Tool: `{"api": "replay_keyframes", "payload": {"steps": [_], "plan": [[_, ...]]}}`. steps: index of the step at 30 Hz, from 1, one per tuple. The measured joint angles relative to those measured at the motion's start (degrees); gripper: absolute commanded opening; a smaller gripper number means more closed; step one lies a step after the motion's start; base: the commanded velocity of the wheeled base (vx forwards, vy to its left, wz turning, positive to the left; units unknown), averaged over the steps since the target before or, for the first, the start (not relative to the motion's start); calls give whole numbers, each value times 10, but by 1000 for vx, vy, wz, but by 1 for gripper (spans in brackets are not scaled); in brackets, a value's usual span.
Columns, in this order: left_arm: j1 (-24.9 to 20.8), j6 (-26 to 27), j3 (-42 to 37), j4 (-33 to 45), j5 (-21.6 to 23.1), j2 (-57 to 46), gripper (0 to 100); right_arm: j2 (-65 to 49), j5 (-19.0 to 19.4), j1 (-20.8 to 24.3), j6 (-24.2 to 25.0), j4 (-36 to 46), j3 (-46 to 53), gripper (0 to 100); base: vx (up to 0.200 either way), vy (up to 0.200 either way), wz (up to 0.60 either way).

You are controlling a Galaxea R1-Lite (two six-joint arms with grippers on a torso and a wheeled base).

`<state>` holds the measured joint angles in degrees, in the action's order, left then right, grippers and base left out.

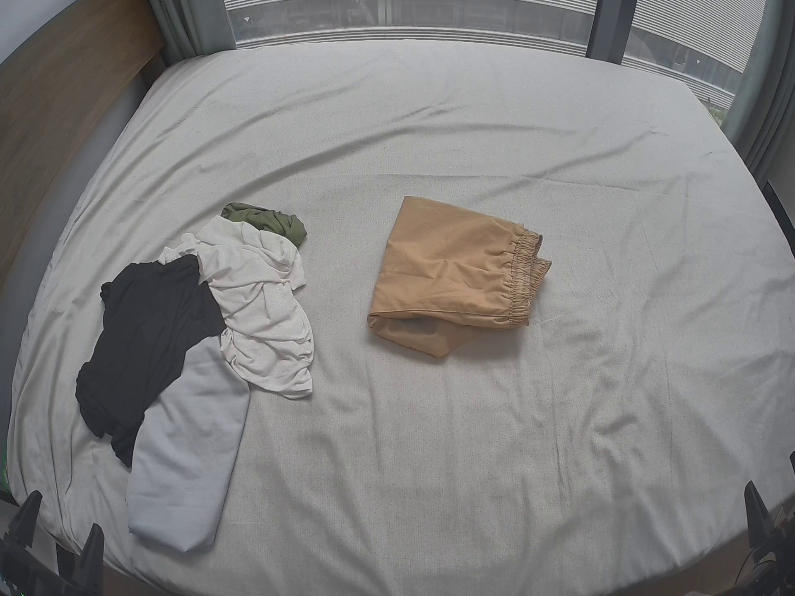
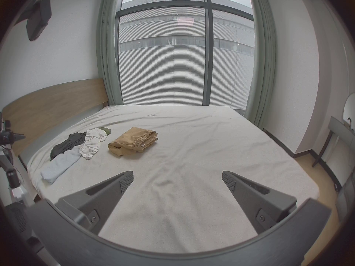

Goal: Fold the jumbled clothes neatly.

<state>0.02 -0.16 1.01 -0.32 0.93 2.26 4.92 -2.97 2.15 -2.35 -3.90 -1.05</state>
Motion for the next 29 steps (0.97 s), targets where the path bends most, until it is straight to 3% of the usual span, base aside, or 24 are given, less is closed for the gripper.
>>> {"api": "replay_keyframes", "payload": {"steps": [4,11,13,19,29], "plan": [[2,2,0,2,-1,-9,100,-23,2,-12,8,1,0,100,0,0,0],[3,2,0,2,-1,-13,100,-38,34,-20,110,7,0,100,0,0,0],[3,1,0,2,-1,-14,100,-40,38,-21,106,17,0,100,0,0,0],[2,1,0,2,3,-14,100,-42,39,-22,31,38,1,100,0,0,0],[1,3,0,2,7,-14,100,-43,51,-22,22,40,1,100,0,0,0]]}}
